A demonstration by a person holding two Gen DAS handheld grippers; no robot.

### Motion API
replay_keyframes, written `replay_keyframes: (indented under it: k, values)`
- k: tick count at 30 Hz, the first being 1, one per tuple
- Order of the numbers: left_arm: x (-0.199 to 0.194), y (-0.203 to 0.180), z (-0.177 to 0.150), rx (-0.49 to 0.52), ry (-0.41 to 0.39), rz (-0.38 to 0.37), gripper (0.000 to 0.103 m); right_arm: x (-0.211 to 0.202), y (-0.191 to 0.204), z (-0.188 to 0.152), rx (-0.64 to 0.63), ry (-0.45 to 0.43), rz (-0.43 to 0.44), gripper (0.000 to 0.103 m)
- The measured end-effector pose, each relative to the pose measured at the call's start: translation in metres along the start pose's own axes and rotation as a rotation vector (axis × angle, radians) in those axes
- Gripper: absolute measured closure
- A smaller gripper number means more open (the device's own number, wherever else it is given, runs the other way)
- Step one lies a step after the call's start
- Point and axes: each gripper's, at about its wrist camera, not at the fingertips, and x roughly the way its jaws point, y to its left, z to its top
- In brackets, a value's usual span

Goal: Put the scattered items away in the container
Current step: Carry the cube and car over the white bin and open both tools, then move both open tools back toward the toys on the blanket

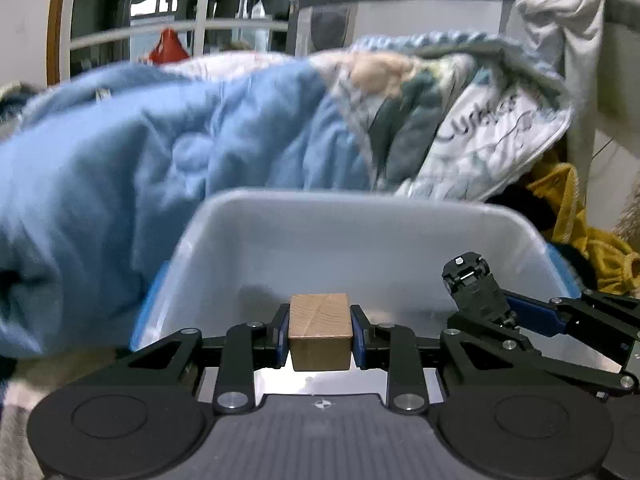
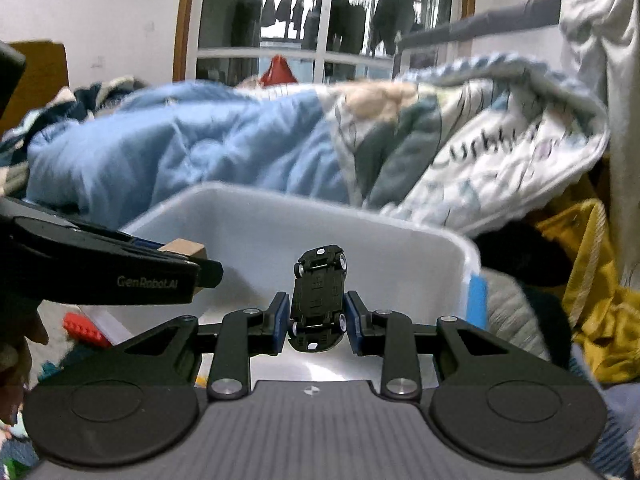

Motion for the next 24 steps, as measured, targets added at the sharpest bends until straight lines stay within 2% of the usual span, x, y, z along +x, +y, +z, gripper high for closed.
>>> replay_keyframes:
  k: [3, 6, 7, 9, 11, 17, 18, 24]
  values:
    - [0.010, 0.004, -0.005, -0.018, 0.033, -0.004, 0.070, 0.009, 0.000, -0.006, -0.014, 0.024, -0.003, 0.070]
    - [0.009, 0.003, -0.007, -0.018, 0.037, -0.003, 0.057, 0.010, 0.000, -0.007, -0.022, 0.019, -0.012, 0.068]
    - [0.006, 0.003, -0.008, -0.016, 0.027, -0.004, 0.056, 0.010, 0.001, -0.006, -0.027, 0.014, -0.016, 0.065]
    - [-0.004, 0.004, -0.008, -0.020, 0.005, -0.010, 0.051, 0.008, 0.004, -0.005, -0.043, 0.008, -0.016, 0.051]
    - [-0.015, 0.004, -0.006, -0.020, -0.020, -0.016, 0.046, 0.006, 0.006, -0.004, -0.052, -0.004, -0.030, 0.042]
    - [-0.070, 0.008, -0.013, 0.014, -0.090, -0.002, 0.041, -0.020, 0.016, -0.003, -0.071, -0.045, -0.025, 0.041]
    - [-0.081, 0.010, -0.017, 0.018, -0.103, 0.001, 0.037, -0.026, 0.020, -0.003, -0.073, -0.054, -0.019, 0.041]
    - [-0.140, 0.031, -0.056, 0.009, -0.117, 0.033, 0.035, -0.065, 0.051, -0.014, -0.100, -0.079, 0.045, 0.039]
